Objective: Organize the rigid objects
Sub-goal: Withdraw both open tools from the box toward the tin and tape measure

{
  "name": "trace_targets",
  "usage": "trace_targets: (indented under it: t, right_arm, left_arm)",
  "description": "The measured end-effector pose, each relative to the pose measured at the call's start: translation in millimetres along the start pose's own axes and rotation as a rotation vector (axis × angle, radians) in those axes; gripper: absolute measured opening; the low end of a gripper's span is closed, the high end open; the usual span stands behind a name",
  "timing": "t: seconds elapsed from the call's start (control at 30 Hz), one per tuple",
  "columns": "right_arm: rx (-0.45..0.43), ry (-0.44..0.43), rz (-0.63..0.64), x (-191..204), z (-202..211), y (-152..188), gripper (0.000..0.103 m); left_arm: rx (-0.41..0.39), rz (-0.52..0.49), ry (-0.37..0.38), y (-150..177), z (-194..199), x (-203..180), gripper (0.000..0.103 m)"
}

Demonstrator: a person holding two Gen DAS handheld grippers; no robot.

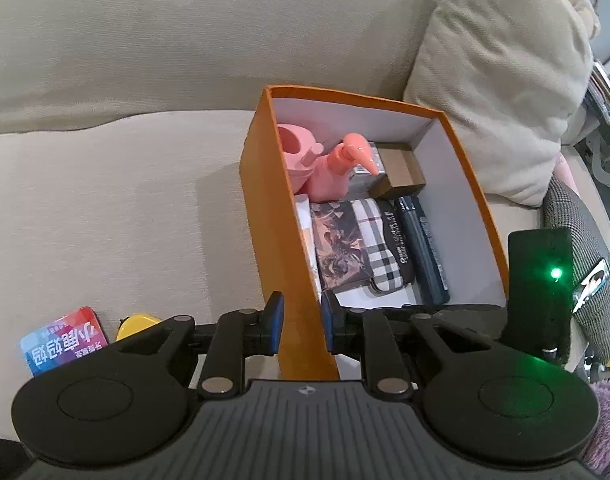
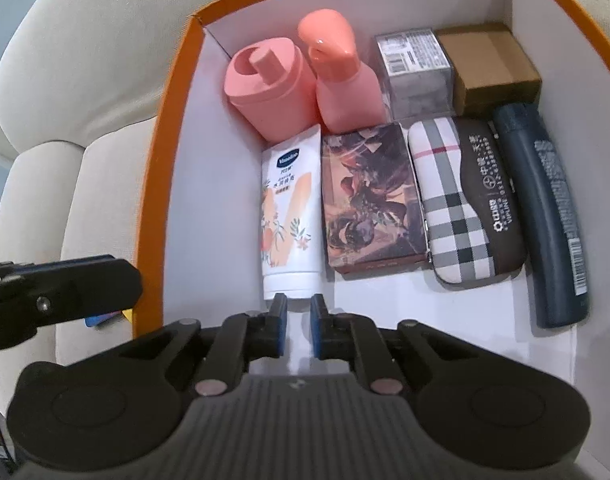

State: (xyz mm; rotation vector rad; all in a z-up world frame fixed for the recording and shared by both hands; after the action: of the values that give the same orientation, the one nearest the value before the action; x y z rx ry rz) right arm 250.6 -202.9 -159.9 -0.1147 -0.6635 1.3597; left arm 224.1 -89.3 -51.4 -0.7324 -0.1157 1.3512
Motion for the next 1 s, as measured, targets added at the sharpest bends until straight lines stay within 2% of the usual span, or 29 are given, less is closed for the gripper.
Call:
trace_targets:
  t: [0.13, 0.27, 0.4, 0.5, 0.6, 0.63, 0.67, 0.77, 0.87, 1.0]
  right_arm:
    - [-0.03, 0.01, 0.02, 5, 21, 0, 0.017]
    - [-0.11, 0.04, 0.058, 21, 49, -2, 0.018]
    - [-0.22, 0.051, 0.113, 35, 86, 0, 0.038]
    - [-0.293, 0.055, 0.154, 47, 109, 2, 0.043]
    - [-0.347, 0.04, 0.172, 61, 128, 5, 0.054]
    - [-0.365, 0.034, 0.171, 66, 132, 6, 0.063]
    - [-0.379, 0.028, 0.172, 70, 137, 8, 0.065]
    - [-0.417, 0.002, 0.175, 89, 146, 17, 0.065]
    - [-0.437, -0.007, 0.193, 114, 144, 27, 0.065]
    - [-0.405, -0.047, 0.254, 145, 127, 47, 0.065]
  left_arm:
    - [-0.019, -0.018, 0.024, 2, 12, -4, 0.022]
    - [-0.057, -0.051, 0.004, 4, 30, -3, 0.022]
    - [-0.12, -0.069, -0.005, 7, 55, 3, 0.022]
    - [-0.165, -0.078, -0.022, 15, 76, 13, 0.022]
    - [-0.199, -0.083, -0.046, 23, 93, 26, 0.022]
    - [-0.208, -0.082, -0.053, 27, 98, 32, 0.025]
    - [-0.216, -0.08, -0.062, 30, 103, 37, 0.028]
    - [-0.235, -0.068, -0.108, 42, 116, 60, 0.034]
    - [-0.235, -0.063, -0.198, 56, 124, 87, 0.037]
    - [-0.224, -0.046, -0.275, 74, 127, 119, 0.037]
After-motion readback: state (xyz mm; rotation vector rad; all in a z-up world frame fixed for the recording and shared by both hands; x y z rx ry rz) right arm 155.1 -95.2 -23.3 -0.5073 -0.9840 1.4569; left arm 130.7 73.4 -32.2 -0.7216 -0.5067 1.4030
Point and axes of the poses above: each gripper's, at about its wrist camera, not at the fingertips, and z roughly against the way its jaws point, x to its left, y to its underside, the point moved 3 cm from there along -z, roughly the way its jaws point, and after that the axes turned 13 degrees about -x, right-handed, at the moved point
